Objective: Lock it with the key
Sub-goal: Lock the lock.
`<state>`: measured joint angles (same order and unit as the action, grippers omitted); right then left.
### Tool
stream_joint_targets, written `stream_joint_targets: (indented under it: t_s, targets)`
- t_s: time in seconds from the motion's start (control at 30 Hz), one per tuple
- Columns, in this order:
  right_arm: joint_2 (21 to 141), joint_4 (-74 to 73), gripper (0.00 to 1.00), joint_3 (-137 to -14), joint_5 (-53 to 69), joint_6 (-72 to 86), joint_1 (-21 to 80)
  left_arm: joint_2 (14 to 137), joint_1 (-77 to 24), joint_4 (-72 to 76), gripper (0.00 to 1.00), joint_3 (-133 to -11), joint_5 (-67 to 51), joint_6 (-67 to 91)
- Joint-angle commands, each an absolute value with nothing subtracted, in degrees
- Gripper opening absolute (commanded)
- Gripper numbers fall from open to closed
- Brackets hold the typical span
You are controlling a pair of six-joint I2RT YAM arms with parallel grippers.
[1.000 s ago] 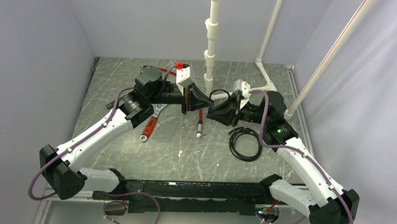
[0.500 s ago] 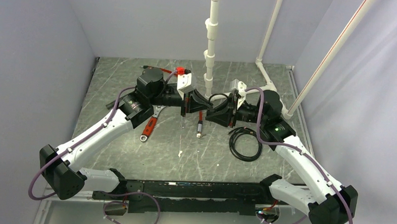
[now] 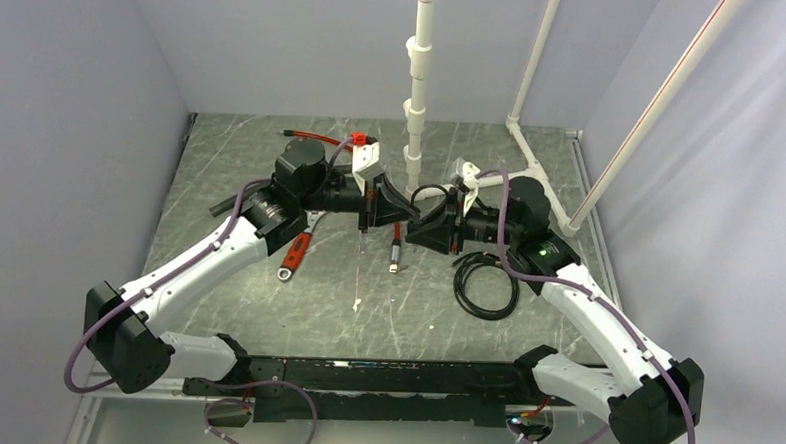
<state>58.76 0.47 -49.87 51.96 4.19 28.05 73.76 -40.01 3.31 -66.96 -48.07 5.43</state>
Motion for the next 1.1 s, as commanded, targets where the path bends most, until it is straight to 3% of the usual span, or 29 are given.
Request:
stream_joint_targets:
  t_s: [0.0,0.2,0.37,0.5,0.7,0.8,1.07]
  targets:
    - [57.8,15.5,0.0,-57.2,49.0,4.8,28.0,76.0,-42.8,-8.1,0.0,-64.5,-52.5,6.2]
    - [55.6,11.1,0.0,-57.1,49.0,-0.6,27.9,75.0,-37.5,-9.5,0.0,-62.7,-54.5,8.3]
    - [57.8,15.3,0.0,-56.7,49.6,4.2,28.0,74.9,-45.8,-9.6,0.0,-62.6,-51.5,4.8]
    - [59.2,16.5,0.0,-57.9,49.6,5.1,28.1,76.3,-46.4,-8.0,0.0,-62.3,-51.5,7.2]
    - [55.9,12.5,0.0,-57.6,49.0,0.6,28.0,75.2,-39.5,-8.3,0.0,-59.8,-54.2,9.7]
    - [56.8,12.2,0.0,-57.8,48.5,0.9,28.1,74.5,-44.7,-12.7,0.0,-61.3,-50.8,2.1]
    - [59.1,15.6,0.0,-59.0,49.0,2.5,28.1,77.1,-47.9,-8.3,0.0,-59.9,-52.8,9.1]
